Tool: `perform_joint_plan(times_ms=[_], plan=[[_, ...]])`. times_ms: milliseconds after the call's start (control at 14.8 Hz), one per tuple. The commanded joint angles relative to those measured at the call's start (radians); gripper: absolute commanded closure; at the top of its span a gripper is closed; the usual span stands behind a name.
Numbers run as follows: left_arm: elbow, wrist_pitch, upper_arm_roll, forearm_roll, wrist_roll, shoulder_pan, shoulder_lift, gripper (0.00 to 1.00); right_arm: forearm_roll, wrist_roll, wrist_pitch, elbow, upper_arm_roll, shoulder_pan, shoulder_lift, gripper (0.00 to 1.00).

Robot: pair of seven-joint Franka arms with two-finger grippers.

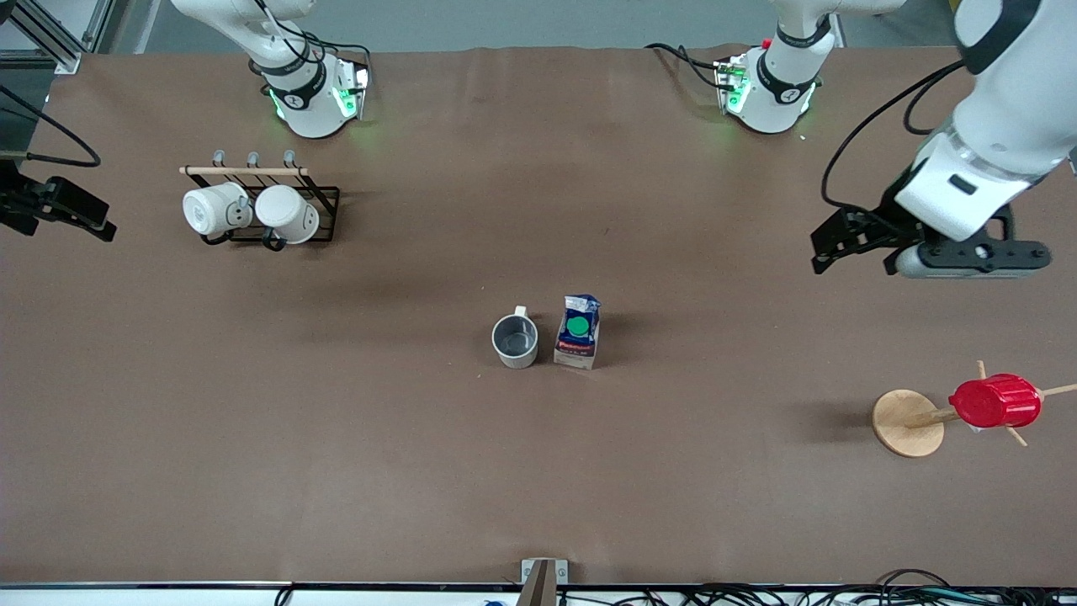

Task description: Place cup and milk on table

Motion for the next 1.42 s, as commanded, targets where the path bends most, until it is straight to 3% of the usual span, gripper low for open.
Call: perform_joint_plan(times_ms=[0, 270, 473, 878, 1351], plan=[[0.046, -0.045, 0.004, 0.003, 0.017, 0.015, 0.005, 0.00, 0.018, -0.014, 0.000, -0.018, 0.002, -0.009, -0.019, 0.00], [0.045, -0.176, -0.010, 0.035, 0.087, 0.069, -0.041, 0.00, 0.018, -0.014, -0.001, -0.018, 0.002, -0.009, -0.019, 0.00], [-0.030, -0.180, -0.004, 0.032, 0.118, 0.076, -0.084, 0.00, 0.018, -0.014, -0.001, -0.018, 0.002, -0.008, -0.019, 0.00], [-0.035, -0.170, 0.068, 0.031, 0.144, 0.022, -0.081, 0.00, 0.018, -0.013, -0.001, -0.018, 0.002, -0.009, -0.019, 0.00], [-0.036, -0.162, 0.082, 0.029, 0.132, 0.030, -0.081, 0.00, 0.018, -0.013, -0.001, -0.018, 0.002, -0.009, -0.019, 0.00]])
